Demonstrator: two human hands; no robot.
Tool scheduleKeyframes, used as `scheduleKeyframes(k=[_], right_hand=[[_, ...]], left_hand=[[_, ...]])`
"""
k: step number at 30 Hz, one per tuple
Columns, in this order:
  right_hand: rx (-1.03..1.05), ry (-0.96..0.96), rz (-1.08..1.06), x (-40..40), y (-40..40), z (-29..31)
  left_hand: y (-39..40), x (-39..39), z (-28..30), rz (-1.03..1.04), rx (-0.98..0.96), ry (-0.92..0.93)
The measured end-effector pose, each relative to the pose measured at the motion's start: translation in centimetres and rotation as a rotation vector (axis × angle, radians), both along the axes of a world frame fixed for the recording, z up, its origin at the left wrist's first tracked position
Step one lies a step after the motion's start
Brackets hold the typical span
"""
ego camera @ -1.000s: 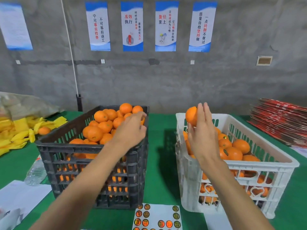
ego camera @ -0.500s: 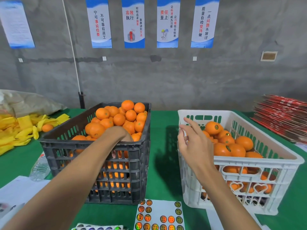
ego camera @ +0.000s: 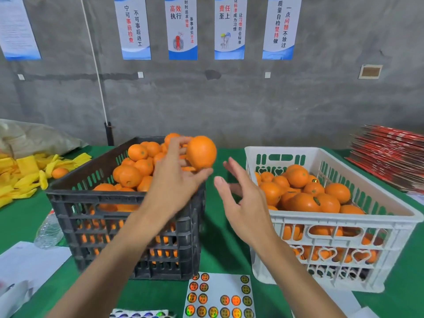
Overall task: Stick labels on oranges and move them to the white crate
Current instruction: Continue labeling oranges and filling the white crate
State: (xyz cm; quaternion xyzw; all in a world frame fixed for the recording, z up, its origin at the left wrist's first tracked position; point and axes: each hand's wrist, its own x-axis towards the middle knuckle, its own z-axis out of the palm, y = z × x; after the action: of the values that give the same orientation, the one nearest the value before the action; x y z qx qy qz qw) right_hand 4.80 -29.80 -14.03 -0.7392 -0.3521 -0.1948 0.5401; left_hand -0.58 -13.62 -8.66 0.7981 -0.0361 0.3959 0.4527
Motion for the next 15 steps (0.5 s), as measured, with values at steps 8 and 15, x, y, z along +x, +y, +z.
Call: scheduleKeyframes(k=[8, 15], right_hand=[[-0.073, 0.294, 0.082, -1.8, -2.5, -9.1], [-0.551, 0.392, 0.104, -1.3, -5.0, -16.7]], left_hand=[[-4.0, -2.0, -14.7, -0.223, 0.036, 0.196], [-2.5, -1.3, -24.4, -0.193, -0.011, 0.432]])
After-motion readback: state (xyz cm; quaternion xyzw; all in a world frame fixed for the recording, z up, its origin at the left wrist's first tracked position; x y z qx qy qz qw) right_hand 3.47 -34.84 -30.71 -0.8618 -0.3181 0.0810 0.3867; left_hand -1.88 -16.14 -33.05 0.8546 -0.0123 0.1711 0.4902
